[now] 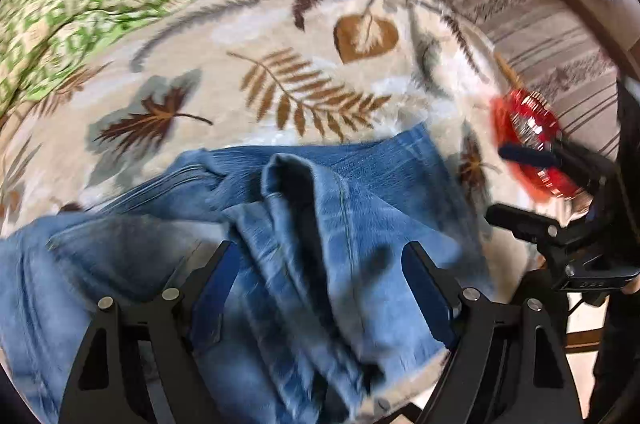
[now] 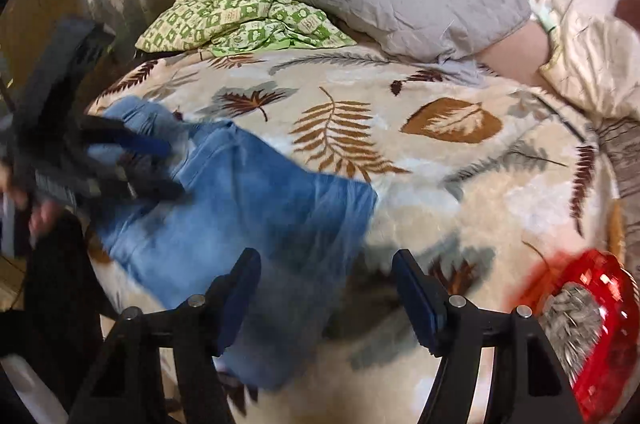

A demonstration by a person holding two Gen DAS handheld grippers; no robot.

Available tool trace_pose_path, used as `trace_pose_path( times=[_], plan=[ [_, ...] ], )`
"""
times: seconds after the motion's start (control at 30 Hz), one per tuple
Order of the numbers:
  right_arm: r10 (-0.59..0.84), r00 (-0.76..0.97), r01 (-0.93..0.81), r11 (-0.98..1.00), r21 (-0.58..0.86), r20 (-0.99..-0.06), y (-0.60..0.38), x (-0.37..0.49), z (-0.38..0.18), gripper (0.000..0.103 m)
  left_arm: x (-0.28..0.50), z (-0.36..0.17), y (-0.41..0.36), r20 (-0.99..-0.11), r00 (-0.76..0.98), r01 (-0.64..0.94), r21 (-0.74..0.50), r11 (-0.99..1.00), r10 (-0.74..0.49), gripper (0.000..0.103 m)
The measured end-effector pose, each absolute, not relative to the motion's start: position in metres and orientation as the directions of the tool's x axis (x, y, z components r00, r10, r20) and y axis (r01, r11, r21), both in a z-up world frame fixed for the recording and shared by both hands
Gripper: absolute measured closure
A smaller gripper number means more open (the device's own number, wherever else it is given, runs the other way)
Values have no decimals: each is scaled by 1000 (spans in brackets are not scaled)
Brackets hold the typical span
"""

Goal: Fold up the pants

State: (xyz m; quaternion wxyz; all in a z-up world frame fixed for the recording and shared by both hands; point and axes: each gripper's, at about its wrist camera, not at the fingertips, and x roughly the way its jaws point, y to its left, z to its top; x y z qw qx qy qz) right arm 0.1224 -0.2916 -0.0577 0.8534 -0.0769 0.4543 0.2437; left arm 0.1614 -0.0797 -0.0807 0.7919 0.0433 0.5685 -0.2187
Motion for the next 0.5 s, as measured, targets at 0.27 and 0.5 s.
trace_pose_path(
  times=[0.27, 0.5],
  plan=[
    [307, 404, -517, 854, 62, -862, -249, 188, -92, 31, 169, -120, -71, -937, 209, 406, -177, 896, -279, 60],
    [219, 335, -530, 848, 9, -916, -237, 195, -124, 52, 165, -118, -52, -923, 188, 432, -229, 872, -336, 95]
  ],
)
